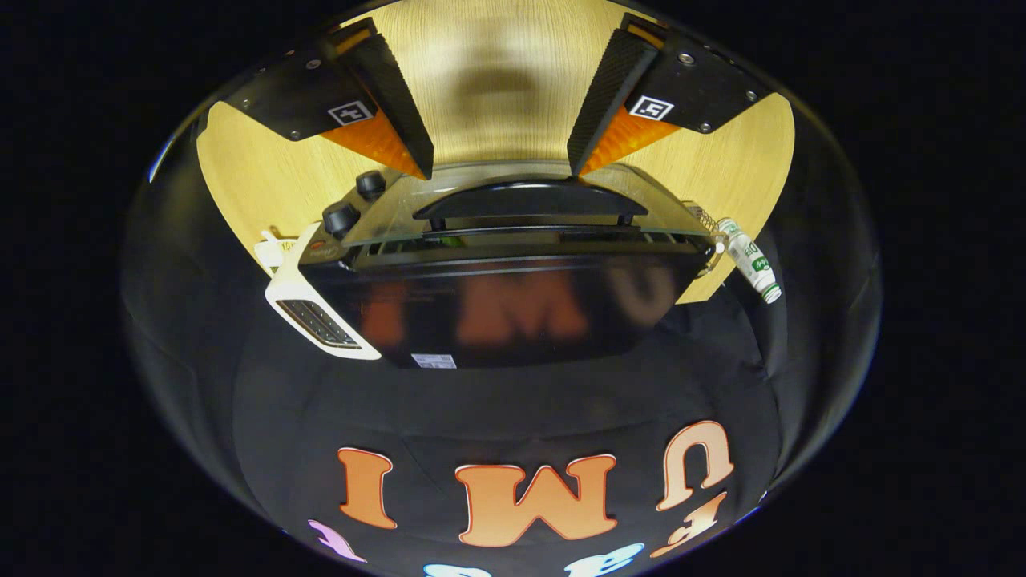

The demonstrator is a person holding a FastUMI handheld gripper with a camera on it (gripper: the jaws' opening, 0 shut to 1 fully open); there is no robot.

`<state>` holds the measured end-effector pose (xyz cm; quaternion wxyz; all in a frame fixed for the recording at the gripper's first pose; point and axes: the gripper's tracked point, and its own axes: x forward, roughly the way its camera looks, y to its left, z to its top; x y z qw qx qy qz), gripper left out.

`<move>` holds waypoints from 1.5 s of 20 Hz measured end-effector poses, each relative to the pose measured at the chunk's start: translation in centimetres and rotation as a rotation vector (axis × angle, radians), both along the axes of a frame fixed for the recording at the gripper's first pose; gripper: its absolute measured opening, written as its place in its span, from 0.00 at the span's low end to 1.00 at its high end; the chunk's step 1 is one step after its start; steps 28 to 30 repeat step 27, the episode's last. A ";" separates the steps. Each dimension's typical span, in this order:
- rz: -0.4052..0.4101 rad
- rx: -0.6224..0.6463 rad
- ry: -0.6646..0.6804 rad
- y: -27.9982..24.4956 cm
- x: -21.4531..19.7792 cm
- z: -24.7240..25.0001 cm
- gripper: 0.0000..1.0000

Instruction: Open the toaster oven, put the food inside, and close the toaster oven door.

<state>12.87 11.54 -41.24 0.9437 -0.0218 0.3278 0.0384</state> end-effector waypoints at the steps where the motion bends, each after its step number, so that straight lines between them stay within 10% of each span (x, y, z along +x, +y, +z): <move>1: -0.003 0.008 -0.004 0.1 0.2 0.1 1.00; 10: -0.031 0.029 -0.041 -3.8 -1.8 4.3 1.00; 23: -0.142 0.046 -0.444 -16.2 -4.0 30.0 0.99; 30: -0.149 0.078 -0.530 -18.3 -6.5 35.5 0.99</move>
